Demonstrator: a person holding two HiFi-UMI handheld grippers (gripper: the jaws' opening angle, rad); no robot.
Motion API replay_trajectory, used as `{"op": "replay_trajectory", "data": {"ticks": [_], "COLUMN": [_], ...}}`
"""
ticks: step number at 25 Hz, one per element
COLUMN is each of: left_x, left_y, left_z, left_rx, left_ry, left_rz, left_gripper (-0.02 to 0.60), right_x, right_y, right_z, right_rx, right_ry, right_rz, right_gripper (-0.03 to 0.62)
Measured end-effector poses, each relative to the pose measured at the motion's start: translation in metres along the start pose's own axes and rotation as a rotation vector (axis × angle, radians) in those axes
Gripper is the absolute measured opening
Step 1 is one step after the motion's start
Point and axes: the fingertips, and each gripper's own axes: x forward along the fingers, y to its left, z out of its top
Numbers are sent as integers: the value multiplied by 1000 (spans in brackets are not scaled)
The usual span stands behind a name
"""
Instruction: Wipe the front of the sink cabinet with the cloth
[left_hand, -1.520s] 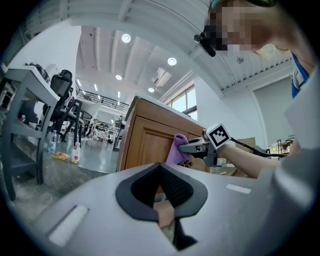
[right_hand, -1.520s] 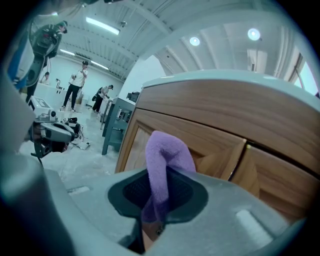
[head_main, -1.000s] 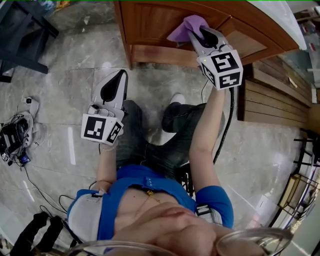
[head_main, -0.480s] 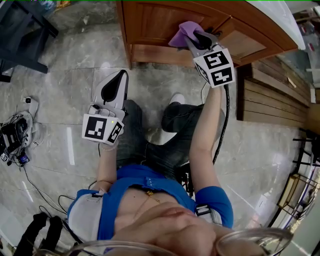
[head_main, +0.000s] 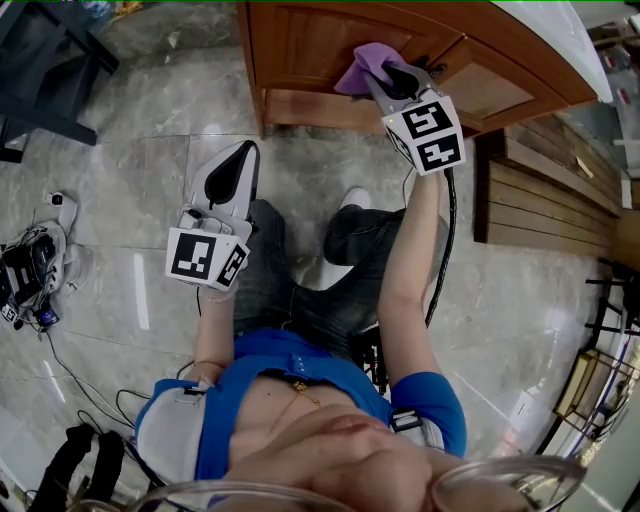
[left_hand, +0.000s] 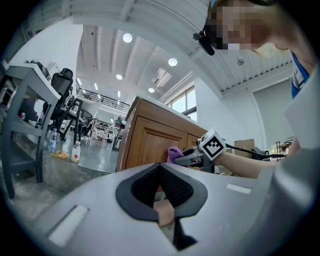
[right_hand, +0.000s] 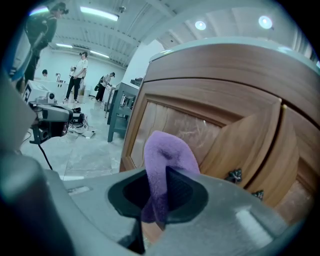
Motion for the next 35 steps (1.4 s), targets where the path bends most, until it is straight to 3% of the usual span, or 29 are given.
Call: {"op": "replay_trajectory", "data": {"ticks": [35], "left_x": [-11], "left_y": [21], "left_z": [7], "left_rx": [-2], "left_ry": [0], "left_rz": [77], "left_gripper": [-2], "right_x": [84], "right_y": [124], "right_z": [98], "right_rx": [-71], "right_ry": [-177], "right_rz": [320], "right_gripper": [57]}}
